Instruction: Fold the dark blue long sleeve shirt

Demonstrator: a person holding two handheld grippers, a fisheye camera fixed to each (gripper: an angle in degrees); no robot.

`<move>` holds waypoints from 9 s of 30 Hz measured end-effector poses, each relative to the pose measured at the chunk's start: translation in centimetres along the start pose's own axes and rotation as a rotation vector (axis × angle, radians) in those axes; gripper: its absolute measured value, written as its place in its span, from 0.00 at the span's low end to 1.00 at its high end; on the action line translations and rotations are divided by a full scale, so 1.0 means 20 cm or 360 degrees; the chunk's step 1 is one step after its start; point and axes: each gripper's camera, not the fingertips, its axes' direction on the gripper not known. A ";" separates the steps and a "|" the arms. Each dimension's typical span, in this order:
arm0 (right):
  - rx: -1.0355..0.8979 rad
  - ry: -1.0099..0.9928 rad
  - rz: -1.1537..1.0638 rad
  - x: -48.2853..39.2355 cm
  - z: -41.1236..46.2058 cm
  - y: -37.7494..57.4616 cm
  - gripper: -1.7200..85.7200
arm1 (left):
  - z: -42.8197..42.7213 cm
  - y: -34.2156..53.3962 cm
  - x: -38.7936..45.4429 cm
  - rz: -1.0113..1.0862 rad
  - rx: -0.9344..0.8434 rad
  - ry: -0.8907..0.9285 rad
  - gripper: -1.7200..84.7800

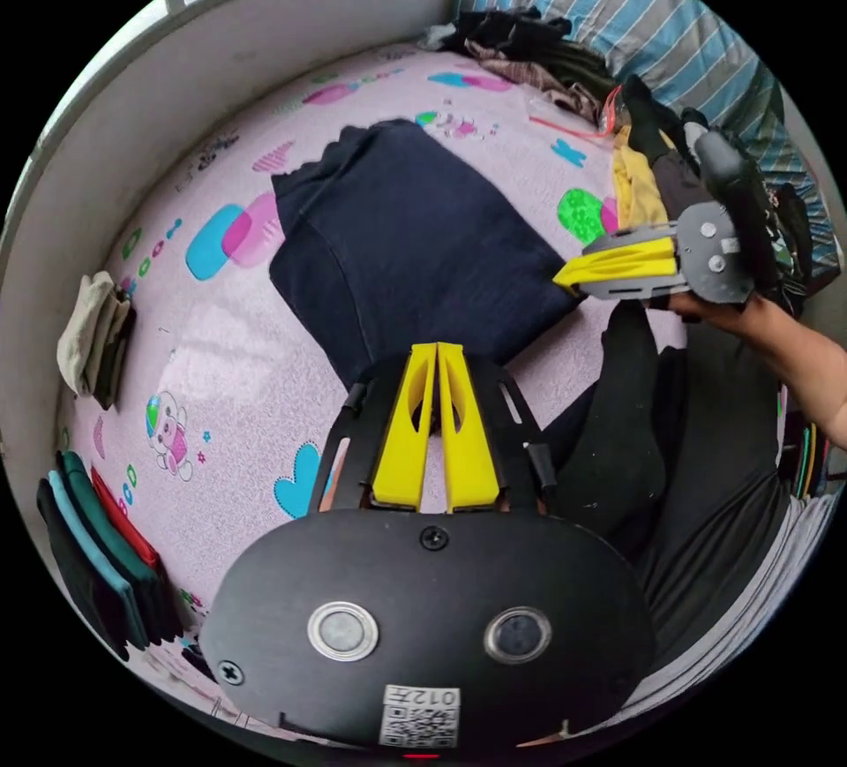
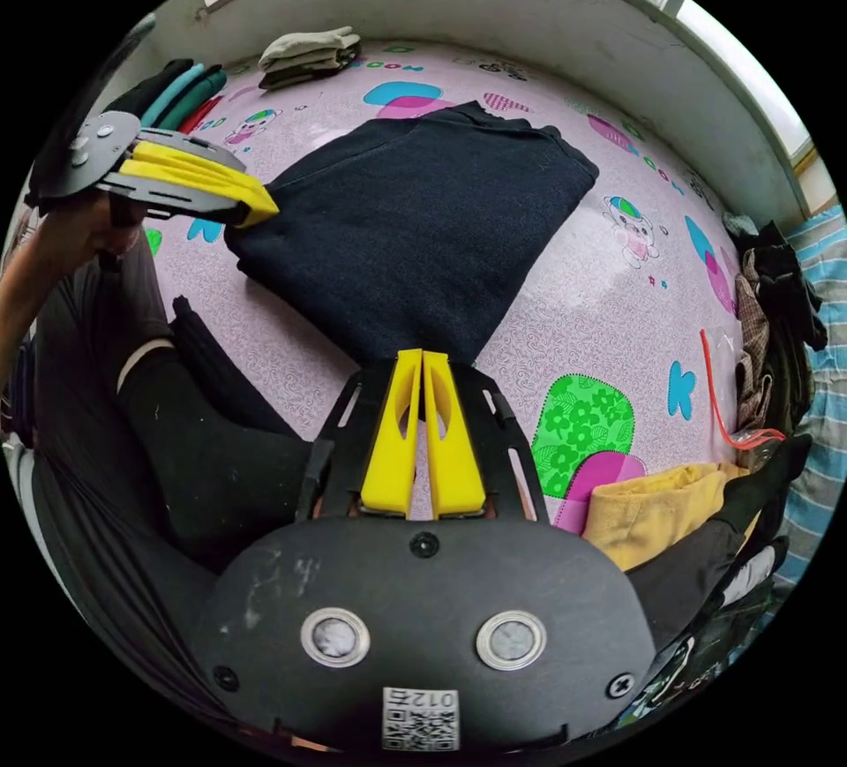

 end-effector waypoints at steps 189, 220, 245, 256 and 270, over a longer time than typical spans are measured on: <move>0.0058 -0.1914 0.1068 2.06 -1.87 0.23 0.09 | 1.95 1.36 -1.03 -0.2152 0.0414 0.1784 0.24; 0.0299 -0.2032 0.1258 2.10 -1.61 0.28 0.09 | 2.15 1.50 -0.94 -0.2408 0.0666 0.1850 0.19; 0.0358 -0.1513 0.1191 2.02 0.00 -0.08 0.15 | 2.14 1.64 -1.22 -0.1883 0.0238 0.1109 0.18; 0.0495 -0.1300 0.0887 1.67 0.40 -0.15 0.08 | 2.15 1.79 -1.20 -0.1774 0.0291 0.1017 0.14; 0.0701 -0.1092 -0.0154 0.39 0.35 -0.97 0.08 | 1.47 2.67 -1.42 -0.1648 0.1022 0.0532 0.14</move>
